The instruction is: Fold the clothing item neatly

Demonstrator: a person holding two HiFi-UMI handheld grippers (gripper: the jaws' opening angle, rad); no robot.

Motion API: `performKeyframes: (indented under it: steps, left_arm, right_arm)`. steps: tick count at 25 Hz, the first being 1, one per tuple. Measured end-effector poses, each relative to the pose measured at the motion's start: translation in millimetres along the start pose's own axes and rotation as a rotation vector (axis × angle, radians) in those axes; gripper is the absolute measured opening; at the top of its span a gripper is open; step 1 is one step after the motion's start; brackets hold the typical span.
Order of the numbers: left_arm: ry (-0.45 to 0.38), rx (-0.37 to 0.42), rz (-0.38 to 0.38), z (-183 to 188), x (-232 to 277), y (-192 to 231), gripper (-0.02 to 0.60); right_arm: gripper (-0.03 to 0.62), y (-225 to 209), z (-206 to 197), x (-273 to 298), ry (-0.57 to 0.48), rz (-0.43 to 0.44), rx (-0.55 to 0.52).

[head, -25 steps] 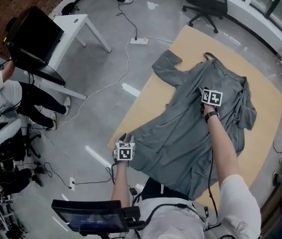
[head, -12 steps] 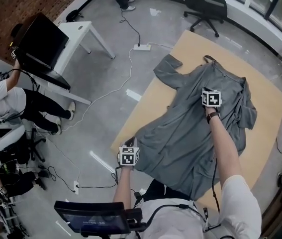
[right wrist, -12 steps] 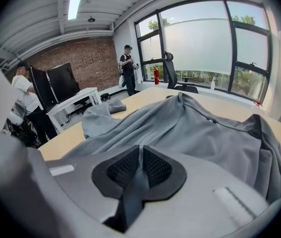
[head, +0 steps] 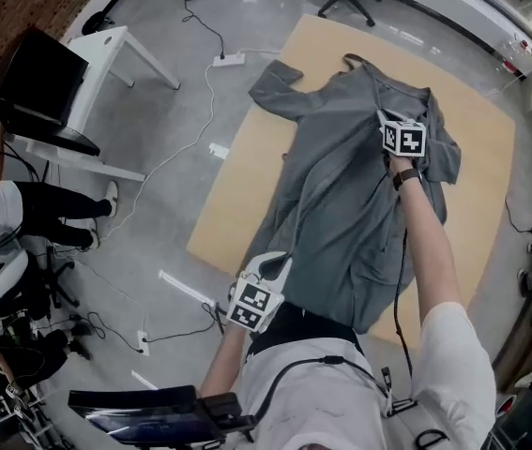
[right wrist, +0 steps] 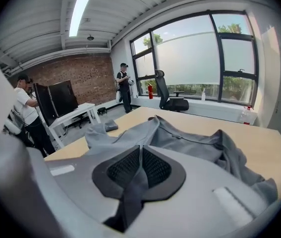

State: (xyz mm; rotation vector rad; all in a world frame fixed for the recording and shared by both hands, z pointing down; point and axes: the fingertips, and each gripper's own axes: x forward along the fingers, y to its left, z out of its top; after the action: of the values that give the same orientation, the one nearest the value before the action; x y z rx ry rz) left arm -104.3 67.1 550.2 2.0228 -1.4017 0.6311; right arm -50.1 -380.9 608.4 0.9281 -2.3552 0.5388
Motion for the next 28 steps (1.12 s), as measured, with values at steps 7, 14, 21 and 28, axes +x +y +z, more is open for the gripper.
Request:
performKeyframes:
  steps: [7, 14, 21, 28]
  left_arm:
    - [0.143, 0.004, -0.220, -84, 52, -94, 0.102]
    - [0.107, -0.097, -0.109, -105, 15, -54, 0.166]
    - [0.157, -0.089, -0.021, -158, -25, -23, 0.164]
    - [0.269, -0.087, -0.054, -223, -27, -34, 0.164]
  right_arm:
    - [0.060, -52, -76, -9, 0.104, -0.110, 0.017]
    - [0.187, 44, -78, -91, -0.006, 0.100, -0.073]
    - [0.137, 156, -183, -210, 0.030, 0.243, -0.007]
    - [0.141, 290, -313, -262, 0.188, 0.360, 0.025]
